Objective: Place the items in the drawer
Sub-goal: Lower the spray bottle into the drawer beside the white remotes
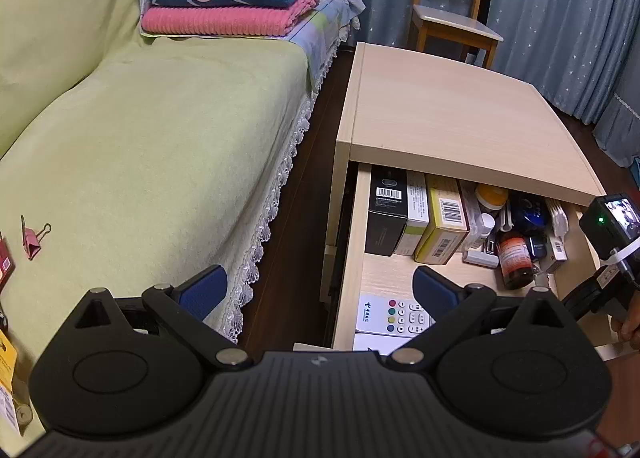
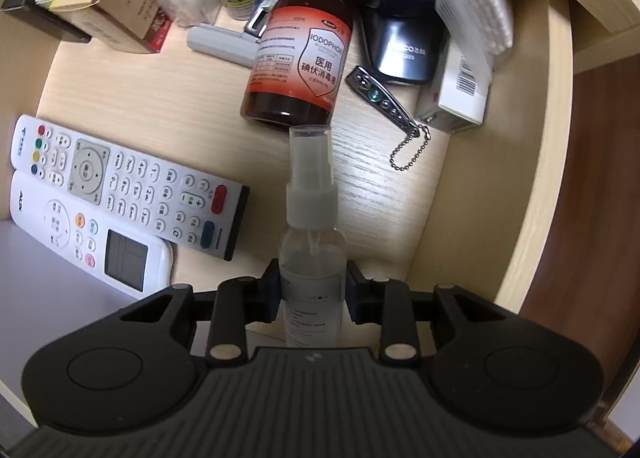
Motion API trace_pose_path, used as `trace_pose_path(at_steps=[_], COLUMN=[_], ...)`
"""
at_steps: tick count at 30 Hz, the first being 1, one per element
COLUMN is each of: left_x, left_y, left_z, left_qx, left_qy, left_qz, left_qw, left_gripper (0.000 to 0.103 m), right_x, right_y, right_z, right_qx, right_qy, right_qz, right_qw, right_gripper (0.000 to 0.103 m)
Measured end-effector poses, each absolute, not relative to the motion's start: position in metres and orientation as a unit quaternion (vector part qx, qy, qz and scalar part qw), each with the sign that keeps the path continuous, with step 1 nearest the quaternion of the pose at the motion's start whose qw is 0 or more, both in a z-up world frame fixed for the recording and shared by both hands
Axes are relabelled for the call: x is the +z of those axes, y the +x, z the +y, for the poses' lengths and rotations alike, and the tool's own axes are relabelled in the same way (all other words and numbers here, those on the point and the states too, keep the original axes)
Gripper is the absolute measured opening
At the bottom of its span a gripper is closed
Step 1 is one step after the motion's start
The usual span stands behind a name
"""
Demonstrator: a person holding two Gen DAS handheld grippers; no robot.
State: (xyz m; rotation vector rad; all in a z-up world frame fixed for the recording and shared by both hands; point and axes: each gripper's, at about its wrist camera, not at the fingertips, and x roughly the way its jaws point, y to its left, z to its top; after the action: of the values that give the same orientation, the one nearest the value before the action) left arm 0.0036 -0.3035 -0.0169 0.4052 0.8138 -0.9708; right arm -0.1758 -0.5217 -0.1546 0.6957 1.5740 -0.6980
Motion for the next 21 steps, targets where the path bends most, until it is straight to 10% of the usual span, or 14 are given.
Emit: trace_pose_path(at_steps=[21], left_x=[-0.019], left_y=[0.003], left_z=[-0.301], left_qx=[-0.429], left_qy=[0.198], left_qz=[0.382], left_qw=[0.795], left_gripper=[0.100], right_x=[-0.135], right_y=[-0.170], right_z=[-0.492], right_qx=[0.060], right_qy=[0.029], right_qz=[0.770], right_qw=[0.634], right_gripper=[0.028])
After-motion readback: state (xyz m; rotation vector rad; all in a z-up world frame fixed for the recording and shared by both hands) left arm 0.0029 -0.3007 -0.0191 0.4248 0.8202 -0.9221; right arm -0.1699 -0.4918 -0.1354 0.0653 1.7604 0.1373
